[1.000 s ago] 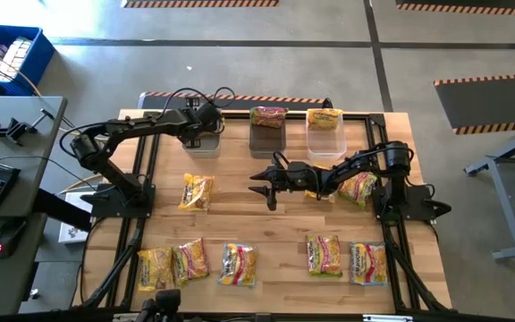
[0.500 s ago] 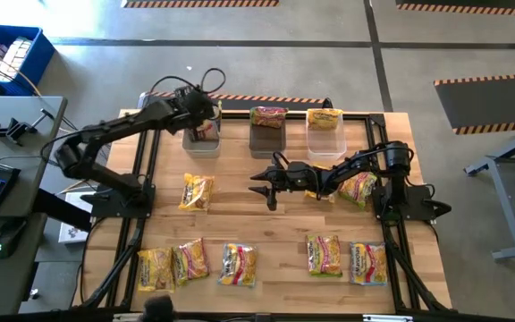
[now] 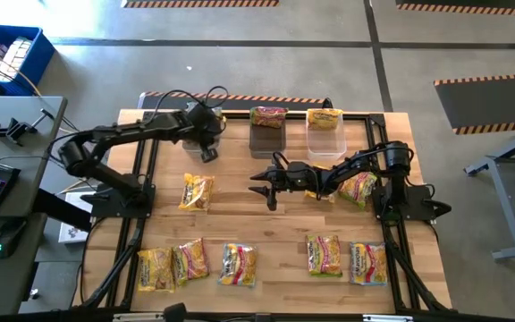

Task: Sort Maruchan noodles
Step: Put the blue noodle pack into the gray bin

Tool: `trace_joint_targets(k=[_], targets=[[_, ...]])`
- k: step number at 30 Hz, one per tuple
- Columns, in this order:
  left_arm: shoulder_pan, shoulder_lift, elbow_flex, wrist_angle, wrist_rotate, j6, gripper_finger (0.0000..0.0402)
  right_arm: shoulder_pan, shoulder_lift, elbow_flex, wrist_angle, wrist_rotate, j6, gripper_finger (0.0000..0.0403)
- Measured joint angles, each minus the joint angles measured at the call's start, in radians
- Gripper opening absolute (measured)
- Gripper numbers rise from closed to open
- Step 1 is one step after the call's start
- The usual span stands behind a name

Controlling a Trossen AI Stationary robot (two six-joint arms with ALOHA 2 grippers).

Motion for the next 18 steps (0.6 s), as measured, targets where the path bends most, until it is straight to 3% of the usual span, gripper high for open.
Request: trace_joint_targets(k=[18], targets=[[0.076, 0.157, 0.000, 0.140, -0.135, -0.087, 0.0000, 0.000, 0.000, 0.000, -0.008, 0.007, -0.001, 0.0158]])
